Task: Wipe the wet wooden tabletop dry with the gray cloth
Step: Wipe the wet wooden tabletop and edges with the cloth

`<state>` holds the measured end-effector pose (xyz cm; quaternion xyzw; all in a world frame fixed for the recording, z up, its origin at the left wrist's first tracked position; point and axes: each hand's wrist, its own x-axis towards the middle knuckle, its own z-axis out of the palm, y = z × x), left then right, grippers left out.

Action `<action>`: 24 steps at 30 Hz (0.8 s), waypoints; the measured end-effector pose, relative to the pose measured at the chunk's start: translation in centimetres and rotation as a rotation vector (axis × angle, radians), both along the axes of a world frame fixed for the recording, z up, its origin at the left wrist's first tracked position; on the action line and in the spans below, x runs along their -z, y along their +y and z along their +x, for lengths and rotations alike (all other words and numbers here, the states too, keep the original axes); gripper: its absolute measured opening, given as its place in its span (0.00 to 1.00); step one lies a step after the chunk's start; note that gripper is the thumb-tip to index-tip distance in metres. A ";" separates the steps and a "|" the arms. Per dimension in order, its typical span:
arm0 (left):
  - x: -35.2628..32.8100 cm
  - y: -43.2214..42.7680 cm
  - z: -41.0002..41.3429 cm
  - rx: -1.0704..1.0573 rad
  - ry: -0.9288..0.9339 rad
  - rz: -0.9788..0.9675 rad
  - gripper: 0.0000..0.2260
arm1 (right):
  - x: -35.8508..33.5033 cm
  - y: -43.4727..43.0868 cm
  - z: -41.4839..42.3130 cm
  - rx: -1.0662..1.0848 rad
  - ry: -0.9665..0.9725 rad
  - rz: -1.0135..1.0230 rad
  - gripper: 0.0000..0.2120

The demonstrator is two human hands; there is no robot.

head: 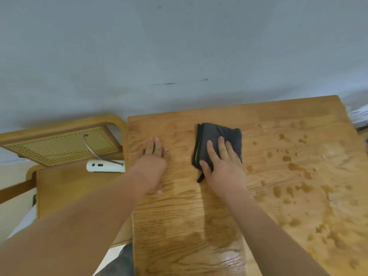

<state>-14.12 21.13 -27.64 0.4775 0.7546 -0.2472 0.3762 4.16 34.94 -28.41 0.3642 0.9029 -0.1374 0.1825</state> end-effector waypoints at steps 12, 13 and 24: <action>-0.2 0.2 -0.6 -0.014 -0.034 0.018 0.62 | -0.5 -7.5 7.8 -0.173 -0.014 -0.141 0.34; -0.1 0.1 -0.6 -0.014 -0.035 0.021 0.62 | -0.5 -5.8 6.6 -0.161 0.005 -0.129 0.34; -0.2 -0.9 -0.5 -0.013 -0.032 0.070 0.59 | 0.4 -6.9 0.0 -0.130 0.025 -0.028 0.29</action>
